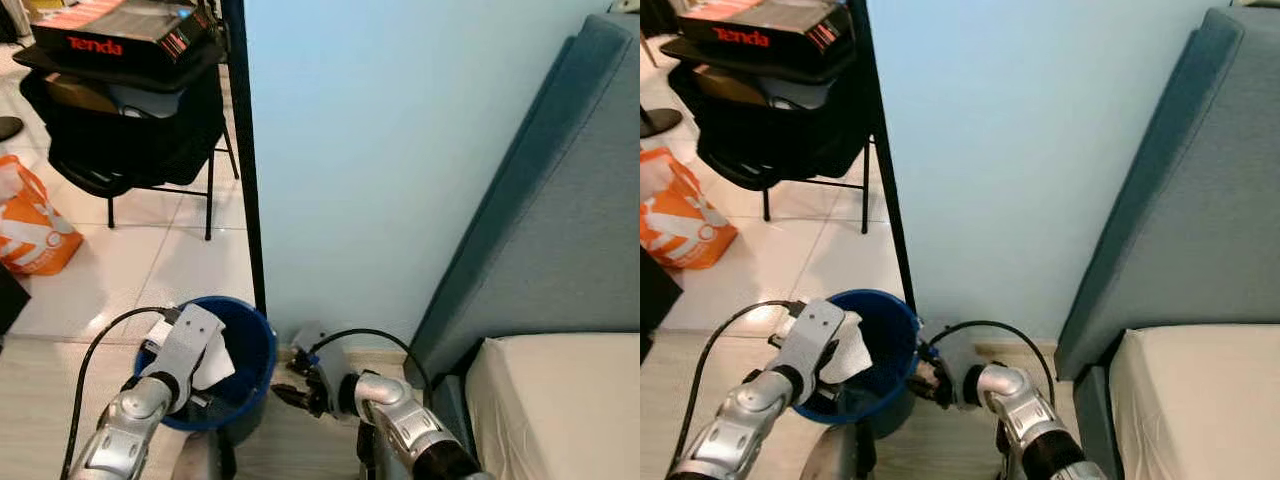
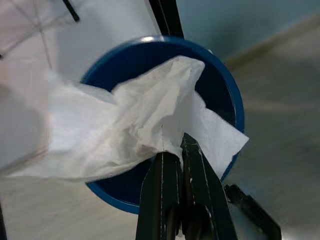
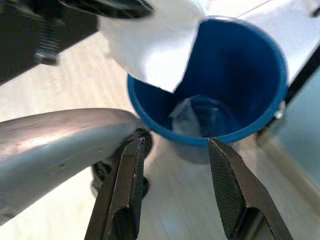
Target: Clean up the room
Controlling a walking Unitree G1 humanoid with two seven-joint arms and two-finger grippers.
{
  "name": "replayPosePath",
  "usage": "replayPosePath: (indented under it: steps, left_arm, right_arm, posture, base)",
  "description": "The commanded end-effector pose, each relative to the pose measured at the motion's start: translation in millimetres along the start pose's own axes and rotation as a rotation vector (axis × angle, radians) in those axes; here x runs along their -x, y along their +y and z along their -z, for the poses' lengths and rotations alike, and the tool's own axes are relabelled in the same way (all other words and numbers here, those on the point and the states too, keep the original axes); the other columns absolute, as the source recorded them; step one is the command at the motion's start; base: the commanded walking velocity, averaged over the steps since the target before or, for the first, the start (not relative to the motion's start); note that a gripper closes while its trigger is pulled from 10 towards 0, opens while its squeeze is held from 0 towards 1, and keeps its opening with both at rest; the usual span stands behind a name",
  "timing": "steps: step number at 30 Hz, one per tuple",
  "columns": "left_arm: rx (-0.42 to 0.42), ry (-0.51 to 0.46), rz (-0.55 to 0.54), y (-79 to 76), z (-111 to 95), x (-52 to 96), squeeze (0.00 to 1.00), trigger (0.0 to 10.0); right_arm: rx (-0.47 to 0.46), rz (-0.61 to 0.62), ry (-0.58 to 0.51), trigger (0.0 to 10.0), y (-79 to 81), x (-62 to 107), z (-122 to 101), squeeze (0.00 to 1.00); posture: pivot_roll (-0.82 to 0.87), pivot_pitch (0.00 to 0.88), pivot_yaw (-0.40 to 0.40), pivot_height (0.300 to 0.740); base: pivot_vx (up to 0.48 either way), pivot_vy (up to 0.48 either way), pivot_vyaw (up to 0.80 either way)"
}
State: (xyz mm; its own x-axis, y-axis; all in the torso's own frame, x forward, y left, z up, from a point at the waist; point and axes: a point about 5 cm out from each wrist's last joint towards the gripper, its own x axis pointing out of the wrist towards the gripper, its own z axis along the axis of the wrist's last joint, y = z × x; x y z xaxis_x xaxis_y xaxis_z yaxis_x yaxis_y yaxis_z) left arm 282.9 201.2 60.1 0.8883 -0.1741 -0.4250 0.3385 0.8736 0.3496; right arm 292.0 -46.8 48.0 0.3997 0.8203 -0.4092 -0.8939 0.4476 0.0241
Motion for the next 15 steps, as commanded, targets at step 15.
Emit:
replayPosePath:
  steps: [15]
  left_arm:
    - [-0.298,0.044,-0.011,48.1,4,-4.7,0.0,10.0]
  right_arm:
    - [0.192,-0.463,-0.051,10.0,57.7,-40.4,-45,0.0]
  posture:
    - [0.04,0.286,-0.196,0.58]
  base:
    - [0.0,0.0,0.0]
